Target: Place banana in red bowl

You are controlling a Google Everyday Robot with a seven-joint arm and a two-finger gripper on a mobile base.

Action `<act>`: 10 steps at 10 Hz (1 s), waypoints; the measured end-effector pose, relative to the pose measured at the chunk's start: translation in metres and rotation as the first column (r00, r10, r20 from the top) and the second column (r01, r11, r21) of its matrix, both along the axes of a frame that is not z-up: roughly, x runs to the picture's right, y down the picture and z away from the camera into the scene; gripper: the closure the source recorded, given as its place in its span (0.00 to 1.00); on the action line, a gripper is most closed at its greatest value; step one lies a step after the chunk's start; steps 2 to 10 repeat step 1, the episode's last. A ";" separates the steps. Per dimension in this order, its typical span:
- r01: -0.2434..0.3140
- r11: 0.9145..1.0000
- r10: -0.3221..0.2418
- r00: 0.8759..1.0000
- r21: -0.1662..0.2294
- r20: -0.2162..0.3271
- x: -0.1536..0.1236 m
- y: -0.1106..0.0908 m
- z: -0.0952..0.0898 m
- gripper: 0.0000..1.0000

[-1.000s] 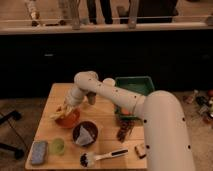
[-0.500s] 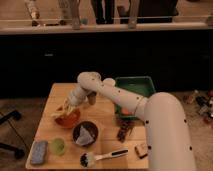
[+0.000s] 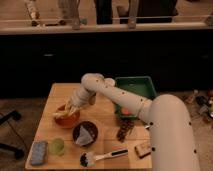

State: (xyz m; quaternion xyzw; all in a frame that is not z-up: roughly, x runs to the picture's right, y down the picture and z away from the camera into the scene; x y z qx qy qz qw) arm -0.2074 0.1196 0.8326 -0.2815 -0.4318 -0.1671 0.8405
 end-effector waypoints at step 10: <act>-0.005 1.000 0.005 1.000 0.000 0.002 0.002 -0.001 -0.002 0.20</act>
